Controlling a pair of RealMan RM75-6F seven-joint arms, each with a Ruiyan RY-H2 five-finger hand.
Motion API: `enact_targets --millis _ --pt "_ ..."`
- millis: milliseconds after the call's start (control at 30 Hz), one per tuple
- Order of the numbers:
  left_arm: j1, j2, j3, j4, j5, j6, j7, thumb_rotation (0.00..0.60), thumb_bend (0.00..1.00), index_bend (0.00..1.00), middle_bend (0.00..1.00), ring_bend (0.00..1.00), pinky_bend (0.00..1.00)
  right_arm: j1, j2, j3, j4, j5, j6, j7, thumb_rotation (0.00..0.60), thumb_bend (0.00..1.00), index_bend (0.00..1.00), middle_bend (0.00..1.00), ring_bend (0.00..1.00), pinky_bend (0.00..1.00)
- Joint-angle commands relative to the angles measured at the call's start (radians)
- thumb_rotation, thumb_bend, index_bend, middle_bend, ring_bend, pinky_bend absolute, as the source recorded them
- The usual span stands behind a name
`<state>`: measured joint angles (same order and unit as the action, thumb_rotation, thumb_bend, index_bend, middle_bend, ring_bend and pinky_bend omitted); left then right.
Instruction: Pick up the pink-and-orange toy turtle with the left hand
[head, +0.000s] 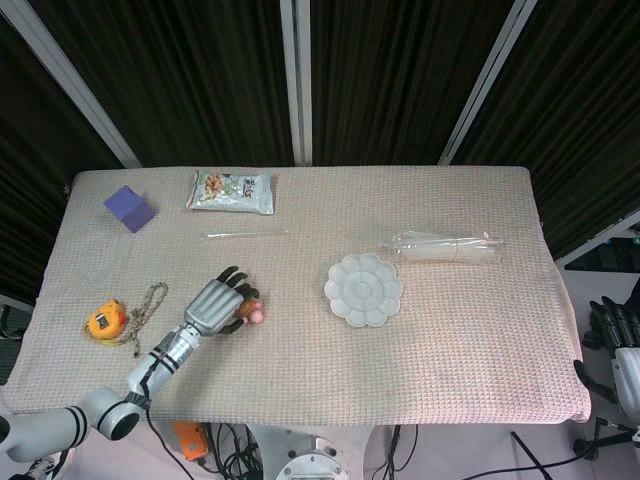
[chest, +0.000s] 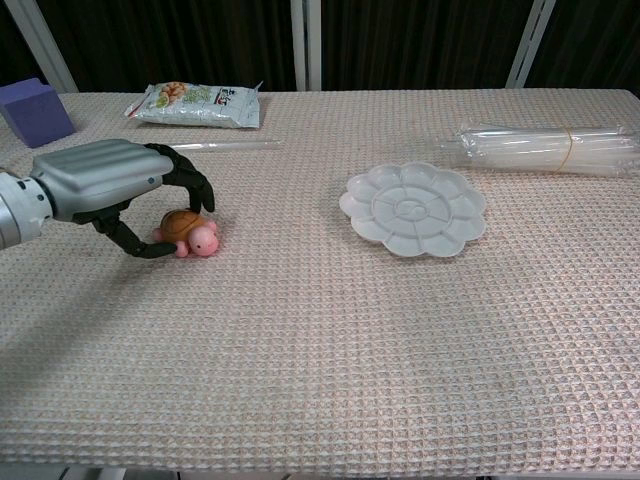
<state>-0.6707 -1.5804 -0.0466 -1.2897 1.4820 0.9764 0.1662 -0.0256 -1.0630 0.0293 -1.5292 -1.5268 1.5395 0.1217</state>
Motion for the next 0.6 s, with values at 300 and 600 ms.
enact_targets --millis 300,600 --pt "0.009 -0.032 -0.007 0.032 -0.020 0.027 0.056 0.600 0.38 0.80 0.86 0.41 0.12 -0.003 0.002 0.001 0.004 0.002 0.004 0.008 0.600 0.24 0.00 0.00 0.00 0.00" --pt "0.008 0.015 -0.002 -0.036 -0.052 -0.008 0.063 0.600 0.33 0.64 0.70 0.35 0.11 -0.003 0.000 0.000 0.005 0.000 0.004 0.006 0.600 0.23 0.00 0.00 0.00 0.00"
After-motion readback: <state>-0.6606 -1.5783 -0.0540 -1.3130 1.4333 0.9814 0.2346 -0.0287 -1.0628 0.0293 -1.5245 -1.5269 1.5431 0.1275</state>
